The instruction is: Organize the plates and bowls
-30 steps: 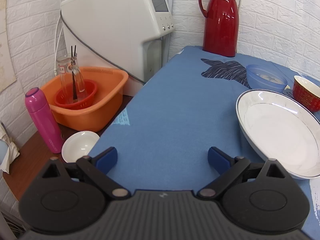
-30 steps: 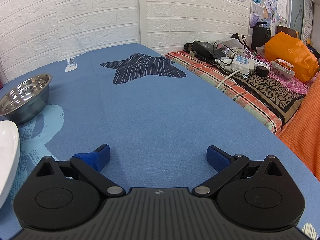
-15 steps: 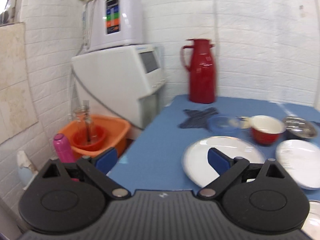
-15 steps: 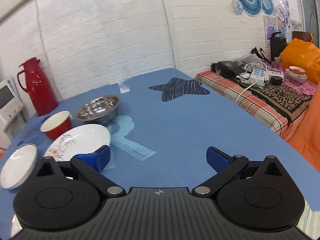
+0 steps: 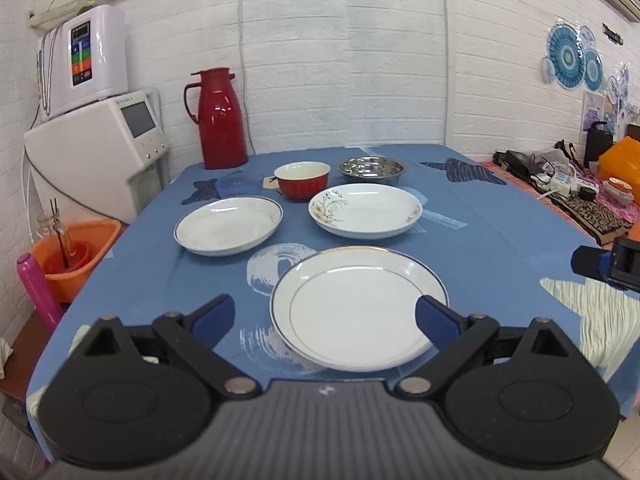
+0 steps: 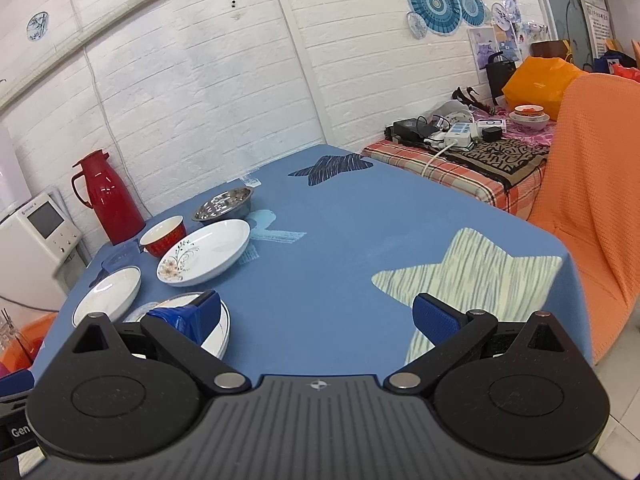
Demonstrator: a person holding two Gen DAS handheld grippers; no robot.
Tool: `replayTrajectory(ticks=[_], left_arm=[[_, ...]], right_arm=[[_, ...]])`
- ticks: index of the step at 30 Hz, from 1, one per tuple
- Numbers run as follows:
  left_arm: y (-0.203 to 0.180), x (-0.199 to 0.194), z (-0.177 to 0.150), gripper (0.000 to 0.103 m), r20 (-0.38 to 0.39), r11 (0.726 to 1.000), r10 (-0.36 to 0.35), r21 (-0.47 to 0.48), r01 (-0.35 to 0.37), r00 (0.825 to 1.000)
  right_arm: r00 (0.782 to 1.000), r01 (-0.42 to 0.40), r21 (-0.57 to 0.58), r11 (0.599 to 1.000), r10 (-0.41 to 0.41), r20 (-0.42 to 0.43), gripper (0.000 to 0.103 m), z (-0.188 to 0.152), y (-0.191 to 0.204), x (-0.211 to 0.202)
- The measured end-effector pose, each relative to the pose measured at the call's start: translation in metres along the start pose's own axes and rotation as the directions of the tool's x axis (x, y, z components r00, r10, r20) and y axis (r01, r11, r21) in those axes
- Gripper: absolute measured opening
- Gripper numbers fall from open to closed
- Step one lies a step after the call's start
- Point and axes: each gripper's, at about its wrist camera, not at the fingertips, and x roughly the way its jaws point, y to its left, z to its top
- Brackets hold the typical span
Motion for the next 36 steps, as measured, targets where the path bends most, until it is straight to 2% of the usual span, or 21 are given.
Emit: replayTrajectory(ticks=[5,14,18,23,32,36], left_arm=[[-0.004,-0.032,-0.025,0.096,0.008,0.999,0.005,0.032,-0.006,1.000],[-0.003,-0.059,-0.048,0.096,-0.019,0.999,-0.026,0.037,0.026,0.999],[-0.006,-0.066,-0.051,0.096,-0.017,0.999,-0.030,0.038,0.031,0.999],[-0.004,-0.071,-0.052,0.096,-0.005,0.999,-0.017,0.033,0.017,1.000],[-0.005,-0.064,-0.054,0.096,-0.048,0.999,-0.030,0.031,0.032,0.998],[-0.005,-0.066,-0.054,0.096,-0.044,0.999,-0.026,0.033,0.028,0.999]], right_arm=[[0.999,-0.040,-0.005,0.999,0.040,0.006,0.090,-0.023,-0.012,-0.028],[0.996,-0.087,-0.066,0.994,0.086,-0.020,0.090,-0.060,-0.022,-0.061],[0.993,-0.121,-0.040,0.992,0.120,-0.018,0.090,-0.057,-0.026,-0.064],[0.995,-0.093,-0.037,0.995,0.094,0.029,0.090,-0.055,-0.029,-0.071],[0.992,-0.124,-0.035,0.992,0.124,-0.004,0.090,-0.061,-0.027,-0.067],[0.991,-0.134,-0.037,0.990,0.133,-0.005,0.090,-0.061,-0.026,-0.067]])
